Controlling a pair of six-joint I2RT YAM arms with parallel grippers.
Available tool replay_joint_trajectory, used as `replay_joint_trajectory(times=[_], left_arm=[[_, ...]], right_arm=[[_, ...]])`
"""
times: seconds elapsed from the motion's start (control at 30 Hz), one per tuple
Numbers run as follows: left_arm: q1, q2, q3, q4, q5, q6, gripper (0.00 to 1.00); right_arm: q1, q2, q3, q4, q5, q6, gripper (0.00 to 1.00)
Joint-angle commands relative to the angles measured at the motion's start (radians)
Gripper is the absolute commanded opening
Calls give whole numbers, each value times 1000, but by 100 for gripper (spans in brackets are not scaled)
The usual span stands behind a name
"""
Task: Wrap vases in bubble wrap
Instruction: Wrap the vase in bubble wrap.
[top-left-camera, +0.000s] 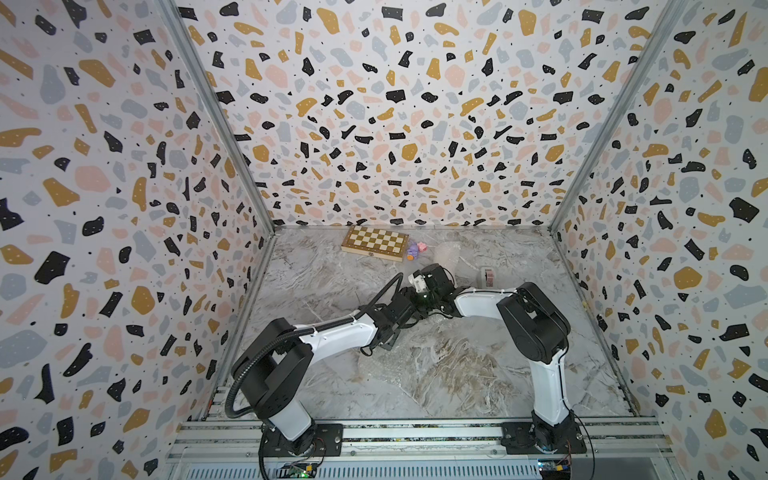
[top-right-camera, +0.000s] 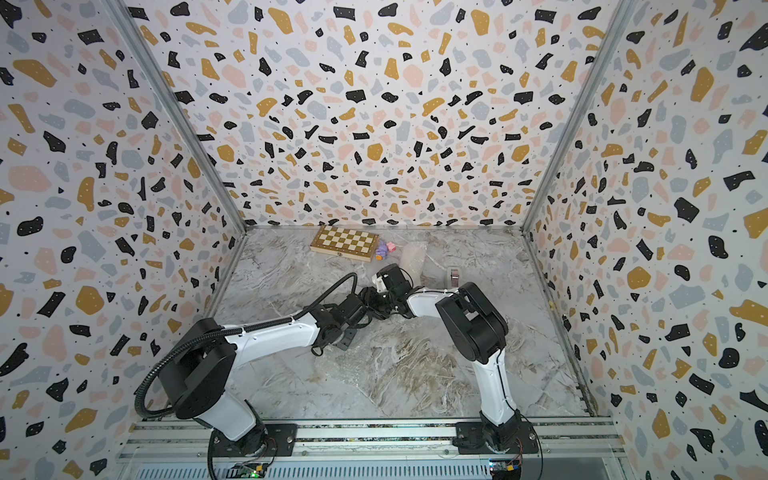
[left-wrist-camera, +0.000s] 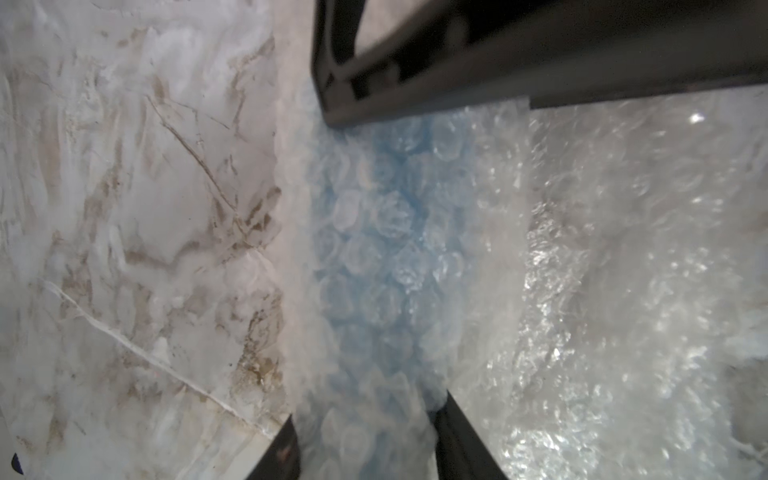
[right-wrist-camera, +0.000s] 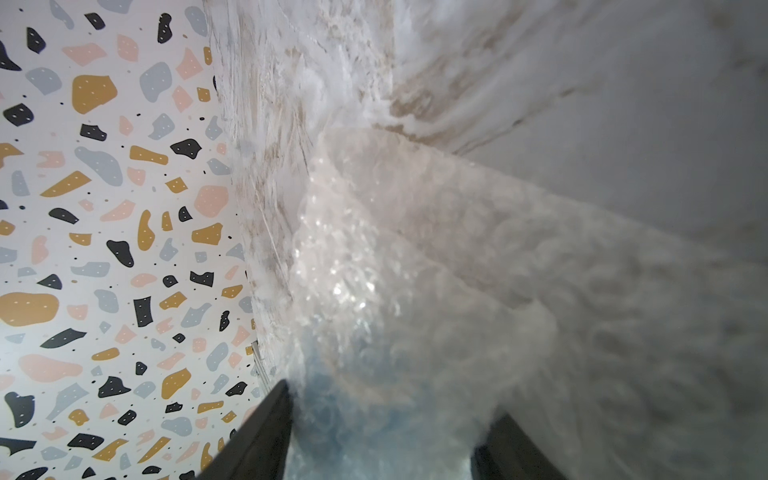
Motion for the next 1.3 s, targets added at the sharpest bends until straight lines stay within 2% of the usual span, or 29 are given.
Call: replay_joint_trajectory(times=[0.0, 0.03, 0.1, 0.3, 0.37, 0.43, 0.6, 0.7, 0.87, 0.93, 1.0, 1.17, 1.27], left_arm=[[-46, 5, 13, 54, -2, 16, 44], [-46, 6, 11, 59, 5, 10, 46], [-47, 5, 7, 64, 27, 1, 49], [-18, -115, -9, 31, 105, -54, 67], [11, -178, -20, 15, 131, -82, 72], [48, -241, -44, 8, 180, -126, 72], [191, -382, -198, 60, 383, -274, 74], [257, -444, -299, 166, 505, -312, 72], [266, -474, -396, 318, 630, -337, 65], [265, -446, -400, 319, 626, -317, 62], [256, -430, -423, 341, 604, -311, 54], [134, -421, -432, 347, 461, -284, 43], [107, -392, -419, 373, 414, -282, 38]], right_arm=[[22, 8, 3, 4, -3, 12, 64], [23, 3, 1, -8, 12, 5, 63], [22, -14, -14, -31, 55, -9, 54], [19, -31, -50, -89, 113, -75, 48], [18, -45, -61, -109, 143, -101, 48], [18, -59, -71, -125, 169, -125, 48], [14, -95, -84, -180, 239, -185, 48], [15, -108, -83, -198, 256, -210, 48], [19, -113, -82, -217, 272, -227, 48], [22, -116, -87, -221, 290, -230, 48], [22, -121, -85, -232, 299, -236, 48], [25, -180, -82, -293, 374, -274, 51], [28, -235, -84, -336, 398, -286, 57]])
